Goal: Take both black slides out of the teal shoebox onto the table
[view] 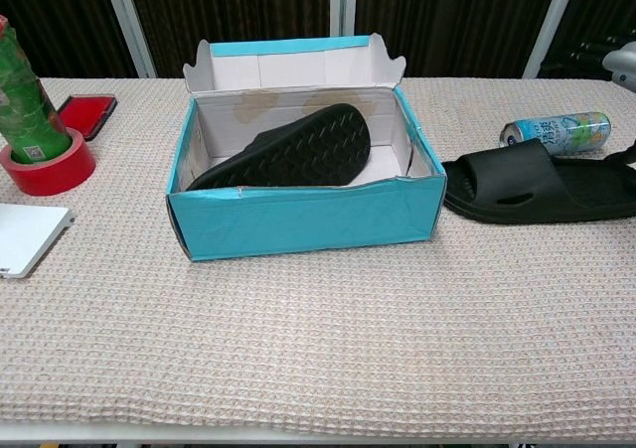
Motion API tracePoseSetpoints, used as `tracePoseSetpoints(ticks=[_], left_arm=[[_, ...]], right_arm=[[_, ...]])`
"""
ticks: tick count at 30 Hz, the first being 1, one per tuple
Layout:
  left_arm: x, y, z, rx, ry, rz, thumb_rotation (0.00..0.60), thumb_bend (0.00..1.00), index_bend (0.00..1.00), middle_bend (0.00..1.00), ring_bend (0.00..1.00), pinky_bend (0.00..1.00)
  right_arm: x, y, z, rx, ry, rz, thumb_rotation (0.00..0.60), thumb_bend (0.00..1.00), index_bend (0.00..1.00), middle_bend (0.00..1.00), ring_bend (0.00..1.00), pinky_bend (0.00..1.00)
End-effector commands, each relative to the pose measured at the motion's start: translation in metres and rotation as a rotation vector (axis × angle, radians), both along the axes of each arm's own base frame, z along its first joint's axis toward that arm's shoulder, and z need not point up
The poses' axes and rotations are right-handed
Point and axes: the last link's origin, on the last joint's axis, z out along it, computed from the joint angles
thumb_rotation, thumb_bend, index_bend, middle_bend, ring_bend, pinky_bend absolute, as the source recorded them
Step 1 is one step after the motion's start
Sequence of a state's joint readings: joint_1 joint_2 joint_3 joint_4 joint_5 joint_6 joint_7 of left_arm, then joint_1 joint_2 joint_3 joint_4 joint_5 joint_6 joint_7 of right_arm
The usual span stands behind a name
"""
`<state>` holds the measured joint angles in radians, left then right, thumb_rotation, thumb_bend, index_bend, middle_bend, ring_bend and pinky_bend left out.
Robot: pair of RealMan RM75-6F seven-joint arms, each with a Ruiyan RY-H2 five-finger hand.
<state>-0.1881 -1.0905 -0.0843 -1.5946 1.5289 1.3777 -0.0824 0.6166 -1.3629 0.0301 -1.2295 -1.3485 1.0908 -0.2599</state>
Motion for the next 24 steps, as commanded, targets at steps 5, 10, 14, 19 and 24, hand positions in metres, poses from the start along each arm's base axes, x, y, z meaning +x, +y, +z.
tracePoseSetpoints(ticks=[5, 10, 14, 19, 24], left_arm=[[0.097, 0.072, -0.008, -0.179, -0.074, -0.258, 0.600, 0.13, 0.20, 0.14, 0.03, 0.17], [0.166, 0.109, -0.038, -0.281, -0.097, -0.338, 0.600, 0.13, 0.20, 0.17, 0.09, 0.23], [0.209, 0.128, -0.072, -0.366, -0.131, -0.332, 0.600, 0.13, 0.22, 0.20, 0.14, 0.30], [0.234, 0.138, -0.119, -0.458, -0.115, -0.265, 0.600, 0.12, 0.22, 0.20, 0.14, 0.31], [0.242, 0.141, -0.158, -0.486, -0.087, -0.186, 0.600, 0.09, 0.21, 0.20, 0.14, 0.31]], right_arm=[[0.029, 0.015, 0.082, -0.143, -0.237, -0.010, 0.600, 0.00, 0.00, 0.00, 0.00, 0.00], [0.029, 0.026, 0.113, -0.200, -0.301, 0.008, 0.600, 0.00, 0.00, 0.00, 0.00, 0.00], [0.020, 0.033, 0.125, -0.211, -0.318, -0.013, 0.600, 0.00, 0.00, 0.00, 0.00, 0.00], [0.010, 0.036, 0.128, -0.210, -0.313, -0.036, 0.600, 0.00, 0.00, 0.00, 0.00, 0.00], [0.004, 0.037, 0.124, -0.197, -0.319, -0.046, 0.600, 0.00, 0.00, 0.00, 0.00, 0.00]])
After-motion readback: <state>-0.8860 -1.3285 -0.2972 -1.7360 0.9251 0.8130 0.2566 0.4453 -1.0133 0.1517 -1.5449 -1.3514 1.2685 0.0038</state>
